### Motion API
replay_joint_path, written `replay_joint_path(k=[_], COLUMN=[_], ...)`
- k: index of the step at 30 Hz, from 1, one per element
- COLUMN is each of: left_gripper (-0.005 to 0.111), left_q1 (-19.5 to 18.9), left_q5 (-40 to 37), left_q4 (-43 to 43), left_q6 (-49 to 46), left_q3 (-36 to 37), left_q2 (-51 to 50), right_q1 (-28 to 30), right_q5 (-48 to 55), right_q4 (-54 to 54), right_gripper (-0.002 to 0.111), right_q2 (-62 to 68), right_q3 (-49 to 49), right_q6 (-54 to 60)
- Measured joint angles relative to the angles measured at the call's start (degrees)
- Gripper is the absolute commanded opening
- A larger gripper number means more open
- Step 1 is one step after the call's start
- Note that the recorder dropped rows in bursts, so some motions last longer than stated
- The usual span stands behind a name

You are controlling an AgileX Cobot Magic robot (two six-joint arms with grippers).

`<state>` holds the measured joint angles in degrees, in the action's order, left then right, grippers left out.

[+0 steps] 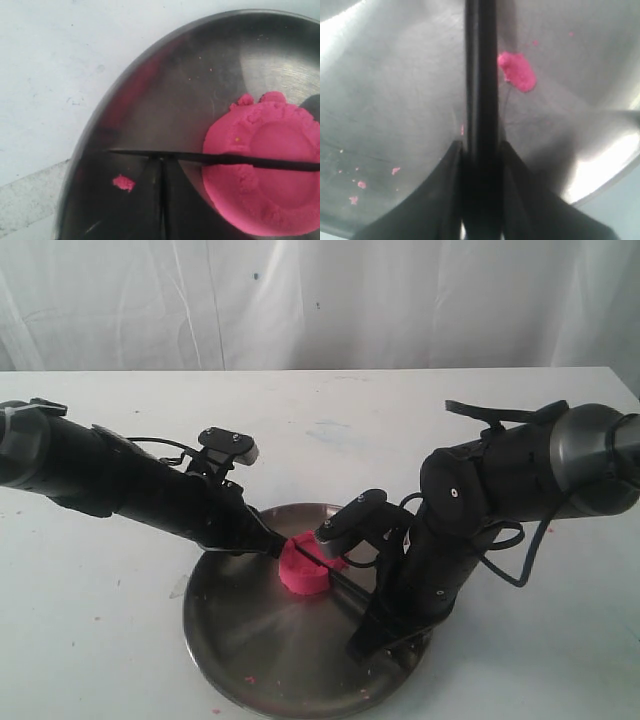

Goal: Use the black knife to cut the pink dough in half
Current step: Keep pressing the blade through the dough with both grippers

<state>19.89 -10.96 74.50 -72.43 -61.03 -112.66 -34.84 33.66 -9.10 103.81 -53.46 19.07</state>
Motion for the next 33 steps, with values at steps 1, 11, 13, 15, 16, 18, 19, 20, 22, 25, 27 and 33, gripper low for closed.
replay_joint_path(k=[1, 11, 13, 15, 16, 18, 19, 20, 22, 25, 27, 33], left_gripper=[0.000, 0.000, 0.000, 0.000, 0.000, 0.000, 0.000, 0.000, 0.000, 0.000, 0.000, 0.000], left_q1=[0.00, 0.11, 0.11, 0.11, 0.11, 0.11, 0.11, 0.11, 0.11, 0.11, 0.11, 0.11], left_q5=[0.00, 2.71, 4.41, 5.16, 5.26, 4.33, 3.39, 2.10, -0.47, -1.64, -1.30, -1.12], left_q4=[0.00, -0.39, -0.62, -0.38, 0.08, 1.23, 1.72, 2.02, 2.32, 2.55, 2.55, 3.45], left_q6=[0.00, -0.59, -0.59, -0.59, -0.59, -0.59, -0.59, -0.73, -0.99, -1.42, -1.54, -1.75], left_q3=[0.00, 0.46, 0.50, 0.50, 0.50, -0.04, -0.55, -1.12, -2.07, -2.80, -2.80, -3.16], left_q2=[0.00, 1.11, 1.95, 2.95, 3.23, 3.21, 2.90, 2.47, 1.62, 0.39, -0.21, -1.31], right_q1=[0.00, 0.00, 0.00, 0.00, 0.00, 0.00, 0.00, 0.00, 0.00, 0.00, 0.00, 0.00], right_q5=[0.00, 0.00, 0.00, 0.00, 0.00, 0.00, 0.00, 0.00, 0.00, 0.00, 0.00, 0.00], right_q4=[0.00, 0.00, 0.00, 0.00, 0.00, 0.00, 0.00, 0.00, -0.04, -0.04, -0.04, -0.04], right_gripper=[0.000, 0.000, 0.000, 0.000, 0.000, 0.000, 0.000, 0.000, 0.000, 0.000, 0.000, 0.000], right_q2=[0.00, 0.00, 0.00, 0.00, 0.00, 0.00, 0.00, 0.00, 0.00, 0.00, 0.00, 0.00], right_q3=[0.00, 0.00, 0.00, 0.00, 0.00, 0.00, 0.00, 0.00, 0.00, 0.00, 0.00, 0.00], right_q6=[0.00, 0.00, 0.00, 0.00, 0.00, 0.00, 0.00, 0.00, 0.00, 0.00, 0.00, 0.22])
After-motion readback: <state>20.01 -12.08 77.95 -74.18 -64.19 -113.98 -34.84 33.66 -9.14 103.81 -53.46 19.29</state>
